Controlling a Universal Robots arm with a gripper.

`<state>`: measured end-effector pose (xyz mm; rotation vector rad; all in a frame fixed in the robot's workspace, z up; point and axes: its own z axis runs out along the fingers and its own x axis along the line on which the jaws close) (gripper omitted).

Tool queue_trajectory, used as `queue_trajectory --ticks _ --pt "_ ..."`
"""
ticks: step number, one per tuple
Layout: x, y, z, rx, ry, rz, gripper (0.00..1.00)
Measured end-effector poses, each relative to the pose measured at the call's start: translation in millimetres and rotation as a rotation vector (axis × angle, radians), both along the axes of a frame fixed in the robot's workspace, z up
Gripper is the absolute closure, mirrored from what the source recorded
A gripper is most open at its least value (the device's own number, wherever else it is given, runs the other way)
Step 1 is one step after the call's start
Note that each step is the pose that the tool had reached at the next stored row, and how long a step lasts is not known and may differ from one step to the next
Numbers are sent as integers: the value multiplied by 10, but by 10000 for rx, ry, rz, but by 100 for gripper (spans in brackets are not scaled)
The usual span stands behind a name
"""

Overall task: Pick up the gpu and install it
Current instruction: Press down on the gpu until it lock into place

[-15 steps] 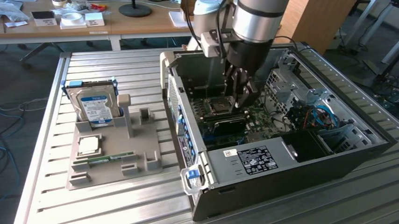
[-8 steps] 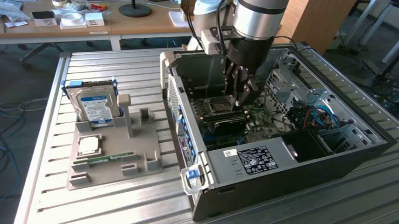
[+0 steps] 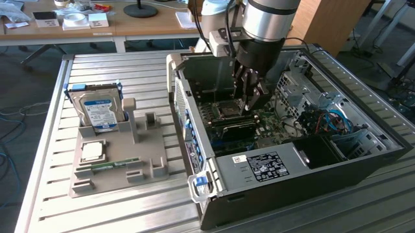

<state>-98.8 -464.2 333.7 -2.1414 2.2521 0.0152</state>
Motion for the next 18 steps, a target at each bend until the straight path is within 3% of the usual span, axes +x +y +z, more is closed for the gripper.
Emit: queue_trajectory --ticks 2,8,10,13,18 --pt "0 0 0 0 0 0 44" --pt "0 0 0 0 0 0 73" --pt "0 0 0 0 0 0 73" --pt "0 0 0 0 0 0 89" --pt "0 0 0 0 0 0 89"
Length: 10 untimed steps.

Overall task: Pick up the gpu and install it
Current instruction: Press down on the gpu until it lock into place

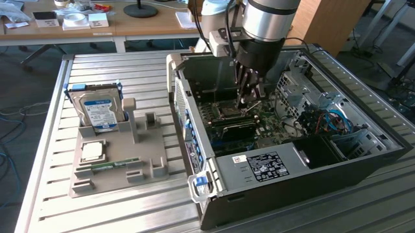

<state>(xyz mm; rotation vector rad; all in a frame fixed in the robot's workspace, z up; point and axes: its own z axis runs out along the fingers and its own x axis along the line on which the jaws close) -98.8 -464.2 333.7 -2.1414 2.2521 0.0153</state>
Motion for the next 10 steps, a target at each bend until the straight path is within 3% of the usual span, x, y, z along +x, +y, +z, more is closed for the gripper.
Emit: queue_trajectory --ticks 10 --pt "0 0 -2 0 0 0 89"
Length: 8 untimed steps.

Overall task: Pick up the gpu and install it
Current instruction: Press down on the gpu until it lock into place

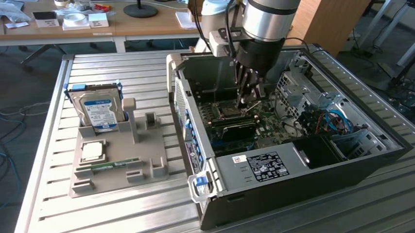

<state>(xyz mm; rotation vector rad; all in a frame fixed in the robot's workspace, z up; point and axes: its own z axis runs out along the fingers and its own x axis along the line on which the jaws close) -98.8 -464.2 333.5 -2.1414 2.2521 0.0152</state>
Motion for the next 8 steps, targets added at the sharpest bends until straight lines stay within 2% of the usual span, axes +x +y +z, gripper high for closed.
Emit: queue_trajectory --ticks 8 --pt "0 0 -109 0 0 0 89"
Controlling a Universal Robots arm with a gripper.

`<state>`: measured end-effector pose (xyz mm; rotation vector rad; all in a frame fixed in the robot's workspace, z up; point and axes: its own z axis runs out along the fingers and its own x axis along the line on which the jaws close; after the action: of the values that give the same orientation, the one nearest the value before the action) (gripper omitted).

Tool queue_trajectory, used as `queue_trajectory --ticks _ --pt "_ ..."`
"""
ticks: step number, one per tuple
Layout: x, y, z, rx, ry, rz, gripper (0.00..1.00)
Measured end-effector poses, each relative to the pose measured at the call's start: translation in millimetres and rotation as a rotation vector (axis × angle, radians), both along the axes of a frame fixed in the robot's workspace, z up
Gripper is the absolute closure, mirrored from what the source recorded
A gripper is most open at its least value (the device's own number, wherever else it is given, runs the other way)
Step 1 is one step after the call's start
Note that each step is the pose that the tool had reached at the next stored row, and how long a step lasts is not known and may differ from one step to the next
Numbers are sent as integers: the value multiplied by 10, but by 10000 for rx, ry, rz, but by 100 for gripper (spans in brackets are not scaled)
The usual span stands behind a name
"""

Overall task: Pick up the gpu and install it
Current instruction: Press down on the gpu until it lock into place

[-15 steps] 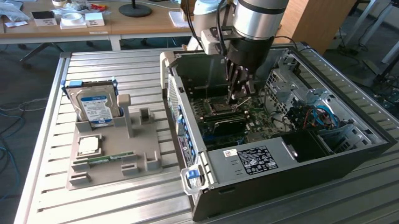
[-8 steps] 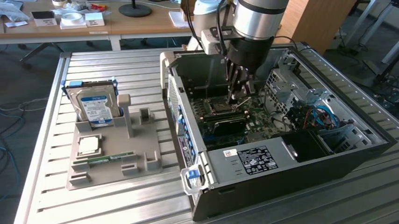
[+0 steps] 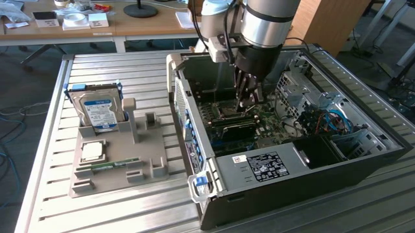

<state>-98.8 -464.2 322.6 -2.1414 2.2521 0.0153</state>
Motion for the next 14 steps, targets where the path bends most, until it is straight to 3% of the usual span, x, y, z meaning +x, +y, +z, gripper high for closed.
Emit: queue_trajectory --ticks 14 --pt "-21 2 -71 4 -4 -2 89"
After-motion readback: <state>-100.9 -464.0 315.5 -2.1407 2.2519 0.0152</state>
